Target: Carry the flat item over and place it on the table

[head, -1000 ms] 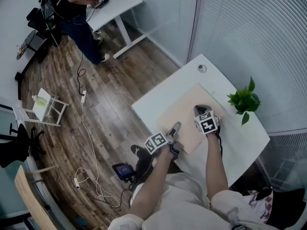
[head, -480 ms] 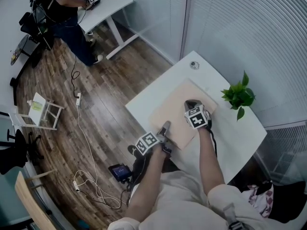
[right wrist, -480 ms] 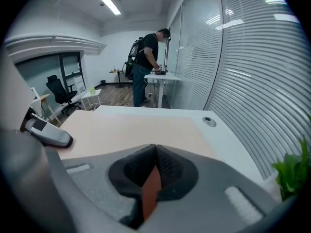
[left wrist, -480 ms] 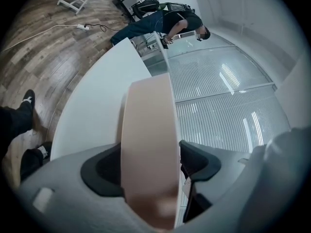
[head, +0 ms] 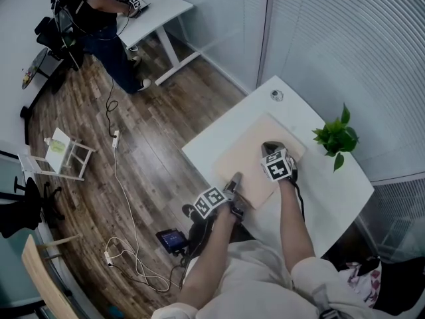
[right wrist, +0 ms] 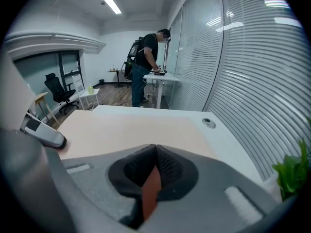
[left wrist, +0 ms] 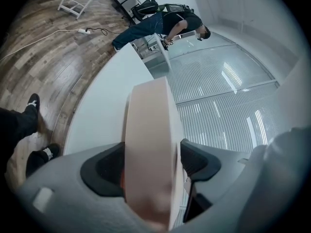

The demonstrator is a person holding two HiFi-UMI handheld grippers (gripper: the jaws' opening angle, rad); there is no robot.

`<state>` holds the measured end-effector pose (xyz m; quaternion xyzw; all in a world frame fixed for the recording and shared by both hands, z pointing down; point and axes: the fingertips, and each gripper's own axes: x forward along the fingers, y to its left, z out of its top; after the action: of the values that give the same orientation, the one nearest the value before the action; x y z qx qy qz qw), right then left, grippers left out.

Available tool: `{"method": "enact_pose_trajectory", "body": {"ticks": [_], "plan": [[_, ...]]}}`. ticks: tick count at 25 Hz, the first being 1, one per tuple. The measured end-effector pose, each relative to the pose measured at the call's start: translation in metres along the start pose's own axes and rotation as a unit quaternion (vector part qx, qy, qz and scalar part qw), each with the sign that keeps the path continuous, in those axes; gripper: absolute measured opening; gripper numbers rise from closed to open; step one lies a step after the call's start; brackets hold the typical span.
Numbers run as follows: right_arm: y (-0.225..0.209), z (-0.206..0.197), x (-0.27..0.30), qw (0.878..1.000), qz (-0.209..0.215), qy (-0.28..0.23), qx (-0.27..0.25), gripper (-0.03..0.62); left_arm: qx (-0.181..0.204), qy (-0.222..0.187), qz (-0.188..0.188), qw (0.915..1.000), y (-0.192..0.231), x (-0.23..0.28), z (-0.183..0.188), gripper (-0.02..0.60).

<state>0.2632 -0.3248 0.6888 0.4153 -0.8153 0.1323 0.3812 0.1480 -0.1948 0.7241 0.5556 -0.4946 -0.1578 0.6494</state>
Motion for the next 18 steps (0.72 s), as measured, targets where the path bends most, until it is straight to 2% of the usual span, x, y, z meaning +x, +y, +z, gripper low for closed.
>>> {"method": "enact_pose_trajectory", "body": {"ticks": [3,8,12,14,15,16,18], "plan": [[0.001,-0.001,0.002,1.000,-0.009,0.005,0.013,0.002,0.009,0.002,0.010,0.9999,0.003,-0.007,0.002,0.339],[0.002,0.006,0.007,1.000,-0.020,0.001,0.014,0.002,0.050,-0.005,0.012,0.9987,-0.004,-0.014,0.015,0.339],[-0.002,0.005,0.009,0.999,-0.029,-0.003,0.015,0.002,0.133,-0.010,0.013,0.9909,-0.019,-0.012,0.020,0.339],[-0.004,0.004,0.011,0.999,-0.030,-0.004,0.018,0.002,0.199,-0.016,0.023,0.9795,-0.025,-0.012,0.021,0.339],[-0.005,0.003,0.012,0.999,-0.031,-0.004,0.018,0.002,0.240,-0.021,0.031,0.9700,-0.028,-0.013,0.022,0.339],[-0.005,0.003,0.012,0.999,-0.032,-0.003,0.018,0.002,0.286,-0.027,0.040,0.9571,-0.032,-0.014,0.023,0.339],[-0.005,0.002,0.011,0.999,-0.034,-0.002,0.019,0.002,0.386,-0.040,0.052,0.9204,-0.042,-0.018,0.022,0.336]]}}
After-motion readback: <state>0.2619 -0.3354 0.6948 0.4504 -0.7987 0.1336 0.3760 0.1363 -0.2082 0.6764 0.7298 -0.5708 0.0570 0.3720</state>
